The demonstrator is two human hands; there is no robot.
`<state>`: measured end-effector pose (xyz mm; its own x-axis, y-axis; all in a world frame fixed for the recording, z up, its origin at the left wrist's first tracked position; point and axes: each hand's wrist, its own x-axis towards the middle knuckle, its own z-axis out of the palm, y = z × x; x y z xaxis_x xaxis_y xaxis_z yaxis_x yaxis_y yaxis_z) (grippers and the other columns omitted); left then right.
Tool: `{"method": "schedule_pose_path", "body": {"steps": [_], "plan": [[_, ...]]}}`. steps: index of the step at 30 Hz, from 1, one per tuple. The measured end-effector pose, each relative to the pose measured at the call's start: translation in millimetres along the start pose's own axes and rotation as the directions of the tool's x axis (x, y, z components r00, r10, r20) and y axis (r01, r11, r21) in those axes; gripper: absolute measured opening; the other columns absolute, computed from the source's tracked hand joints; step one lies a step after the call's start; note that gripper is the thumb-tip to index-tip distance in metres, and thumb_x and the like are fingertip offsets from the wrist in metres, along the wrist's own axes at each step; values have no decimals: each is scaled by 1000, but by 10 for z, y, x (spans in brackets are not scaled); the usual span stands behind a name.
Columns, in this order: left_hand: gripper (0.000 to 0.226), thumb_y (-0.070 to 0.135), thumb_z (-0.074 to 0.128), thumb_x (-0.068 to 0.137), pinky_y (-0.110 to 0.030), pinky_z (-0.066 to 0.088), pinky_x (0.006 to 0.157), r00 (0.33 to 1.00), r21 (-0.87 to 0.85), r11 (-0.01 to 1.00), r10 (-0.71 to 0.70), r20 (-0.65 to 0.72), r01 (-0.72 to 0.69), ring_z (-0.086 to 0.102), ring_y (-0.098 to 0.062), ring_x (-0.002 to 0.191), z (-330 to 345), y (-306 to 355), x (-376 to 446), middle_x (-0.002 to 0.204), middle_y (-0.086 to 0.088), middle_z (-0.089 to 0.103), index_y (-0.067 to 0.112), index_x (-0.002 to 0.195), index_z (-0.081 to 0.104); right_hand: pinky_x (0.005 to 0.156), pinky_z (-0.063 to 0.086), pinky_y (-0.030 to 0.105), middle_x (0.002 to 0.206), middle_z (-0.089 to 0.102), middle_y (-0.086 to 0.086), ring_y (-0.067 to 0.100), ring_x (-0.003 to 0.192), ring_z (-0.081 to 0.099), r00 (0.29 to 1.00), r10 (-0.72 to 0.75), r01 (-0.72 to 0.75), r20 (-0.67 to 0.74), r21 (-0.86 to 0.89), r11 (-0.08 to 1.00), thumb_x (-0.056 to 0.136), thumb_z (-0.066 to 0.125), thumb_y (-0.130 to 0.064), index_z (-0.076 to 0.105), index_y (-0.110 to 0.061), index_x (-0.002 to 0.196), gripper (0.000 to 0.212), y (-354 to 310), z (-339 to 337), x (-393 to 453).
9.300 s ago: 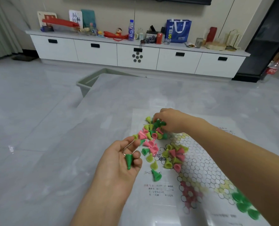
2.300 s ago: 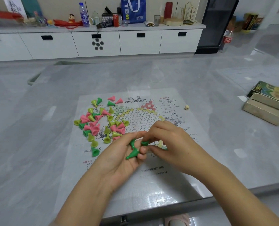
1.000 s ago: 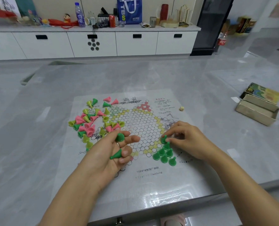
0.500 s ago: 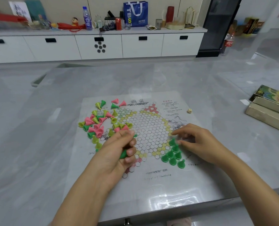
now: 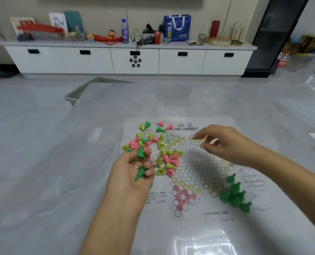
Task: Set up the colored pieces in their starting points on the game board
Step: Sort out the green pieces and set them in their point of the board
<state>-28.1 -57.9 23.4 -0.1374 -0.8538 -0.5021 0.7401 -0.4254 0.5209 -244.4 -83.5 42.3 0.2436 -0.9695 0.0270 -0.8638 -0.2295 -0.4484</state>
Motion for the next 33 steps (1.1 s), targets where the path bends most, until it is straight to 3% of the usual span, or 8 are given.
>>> {"method": "schedule_pose_path", "body": {"steps": [4,12,18,22,26,28,31,33], "plan": [[18,10,36,89,-16,31,36,1000,-107,994,12,-1,-12,39,-8,41,-70,93,-33,60,-3,56,7,87,54,83,42,22,118,53,1,12,95,57,993,-109,112,35,-126,986,90,51,-18,54,-22,120,30,-236,177,604],[21,7,37,85,-19,39,51,998,-154,987,52,-18,-54,45,-14,56,-96,299,-37,71,-10,56,3,79,57,90,43,37,130,43,10,30,114,49,988,-72,119,138,-371,921,87,44,-1,41,-23,133,51,-396,608,1464],[21,7,37,87,-18,44,42,999,-167,985,49,-16,-51,48,-16,57,-158,392,0,71,-11,57,3,84,58,79,42,35,113,52,11,31,102,52,987,-70,125,141,-431,894,85,48,-1,55,-11,109,27,-393,724,1699],[22,7,37,88,-20,46,45,998,-186,981,58,-21,-61,50,-17,59,-179,416,11,73,-12,58,1,89,59,73,41,28,107,59,11,26,97,55,995,-83,95,49,-325,941,86,51,-6,60,-9,101,18,-381,675,1630],[22,3,38,86,-27,49,67,999,-210,976,48,-18,-51,56,-21,70,-154,386,-8,80,-16,60,-3,90,59,55,51,21,84,66,5,15,73,64,992,-64,71,-109,64,995,86,56,-7,63,-10,94,11,-641,355,1291],[24,2,38,86,-32,51,77,1000,-220,975,20,-4,-20,59,-25,78,-122,342,-4,87,-18,61,-5,94,59,60,52,16,74,63,-7,4,64,62,983,-128,152,-128,192,970,85,59,-10,63,-16,89,8,-856,230,997],[28,5,37,90,-38,51,83,996,-221,973,-57,73,72,62,-29,89,-70,256,-28,97,-21,64,-9,101,59,72,53,16,80,63,-14,0,78,61,971,-231,239,-63,286,928,83,62,-13,64,-21,87,9,-1078,198,544],[31,10,36,93,-39,53,84,980,-186,972,-113,164,144,66,-28,83,-34,195,-67,94,-21,68,-6,103,61,77,53,22,85,65,-13,2,86,62,968,-251,248,-30,310,918,82,63,-13,65,-22,88,10,-1115,224,324]]}}
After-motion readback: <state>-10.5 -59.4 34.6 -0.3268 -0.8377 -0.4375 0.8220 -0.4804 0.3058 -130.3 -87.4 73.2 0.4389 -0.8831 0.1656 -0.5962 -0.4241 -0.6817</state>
